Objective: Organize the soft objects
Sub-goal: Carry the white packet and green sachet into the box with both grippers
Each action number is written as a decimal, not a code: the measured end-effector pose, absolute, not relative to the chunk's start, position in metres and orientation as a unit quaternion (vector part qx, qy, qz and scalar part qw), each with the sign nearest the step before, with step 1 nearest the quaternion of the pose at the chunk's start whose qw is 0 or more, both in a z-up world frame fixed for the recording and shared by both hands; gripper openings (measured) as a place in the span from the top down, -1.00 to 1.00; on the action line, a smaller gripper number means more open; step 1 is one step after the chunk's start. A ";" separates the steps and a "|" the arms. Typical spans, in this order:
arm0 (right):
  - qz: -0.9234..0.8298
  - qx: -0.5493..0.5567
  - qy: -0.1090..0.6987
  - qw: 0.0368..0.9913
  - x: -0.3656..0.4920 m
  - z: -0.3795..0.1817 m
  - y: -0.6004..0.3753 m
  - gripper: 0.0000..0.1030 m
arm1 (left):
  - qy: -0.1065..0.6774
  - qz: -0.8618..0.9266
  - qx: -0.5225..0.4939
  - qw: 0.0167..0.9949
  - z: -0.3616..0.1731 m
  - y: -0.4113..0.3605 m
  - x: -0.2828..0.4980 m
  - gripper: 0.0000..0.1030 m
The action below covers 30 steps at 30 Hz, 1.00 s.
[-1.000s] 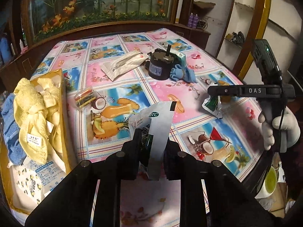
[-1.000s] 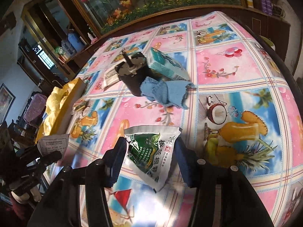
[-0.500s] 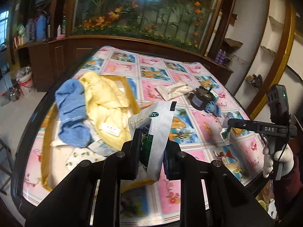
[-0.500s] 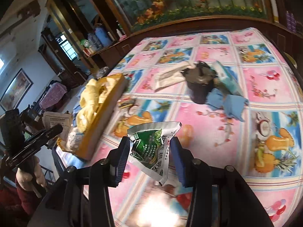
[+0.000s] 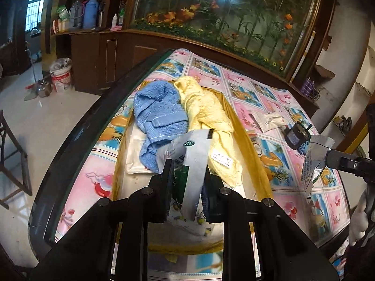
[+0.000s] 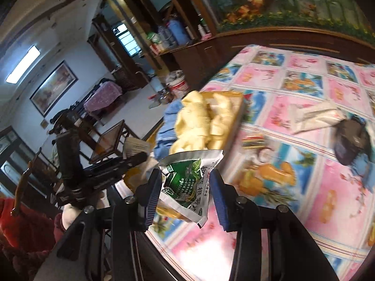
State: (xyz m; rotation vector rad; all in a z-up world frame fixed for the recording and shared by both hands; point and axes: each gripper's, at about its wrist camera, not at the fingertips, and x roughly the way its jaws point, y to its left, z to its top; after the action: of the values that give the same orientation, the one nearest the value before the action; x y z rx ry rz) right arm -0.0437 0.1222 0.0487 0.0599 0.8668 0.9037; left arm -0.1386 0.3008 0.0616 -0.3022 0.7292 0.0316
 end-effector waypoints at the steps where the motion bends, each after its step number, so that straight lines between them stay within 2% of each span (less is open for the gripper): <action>1: 0.427 0.022 0.410 0.805 -0.043 0.046 0.133 0.19 | 0.357 0.018 -0.147 0.922 0.060 0.303 -0.137 0.60; 4: 0.437 0.011 0.428 0.791 -0.039 0.034 0.159 0.19 | 0.356 0.023 -0.158 0.921 0.058 0.311 -0.137 0.25; 5: 0.437 0.007 0.434 0.788 -0.038 0.029 0.166 0.19 | 0.354 0.025 -0.161 0.921 0.058 0.313 -0.138 0.04; 6: 0.437 0.002 0.440 0.785 -0.037 0.025 0.173 0.19 | 0.351 0.027 -0.164 0.922 0.059 0.315 -0.140 0.00; 12: 0.419 -0.010 0.459 0.783 -0.030 0.007 0.191 0.06 | 0.345 0.038 -0.175 0.921 0.062 0.323 -0.146 -0.03; 15: 0.415 -0.006 0.455 0.788 -0.029 0.007 0.189 0.04 | 0.335 0.063 -0.158 0.927 0.067 0.320 -0.151 -0.23; 21: 0.418 0.015 0.446 0.791 -0.033 0.014 0.176 0.02 | 0.304 0.128 -0.096 0.939 0.082 0.298 -0.163 -0.24; 25: 0.411 0.037 0.438 0.799 -0.036 0.017 0.154 -0.11 | 0.285 0.165 -0.033 0.944 0.094 0.276 -0.170 -0.24; 30: 0.394 0.065 0.433 0.808 -0.038 0.015 0.120 -0.14 | 0.277 0.164 0.003 0.947 0.103 0.252 -0.173 -0.24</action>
State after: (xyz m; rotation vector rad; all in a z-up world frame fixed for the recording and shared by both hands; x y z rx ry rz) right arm -0.0380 0.1204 0.0154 0.1389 0.9250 0.8433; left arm -0.1733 0.2516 0.1027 0.0060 0.5643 0.3340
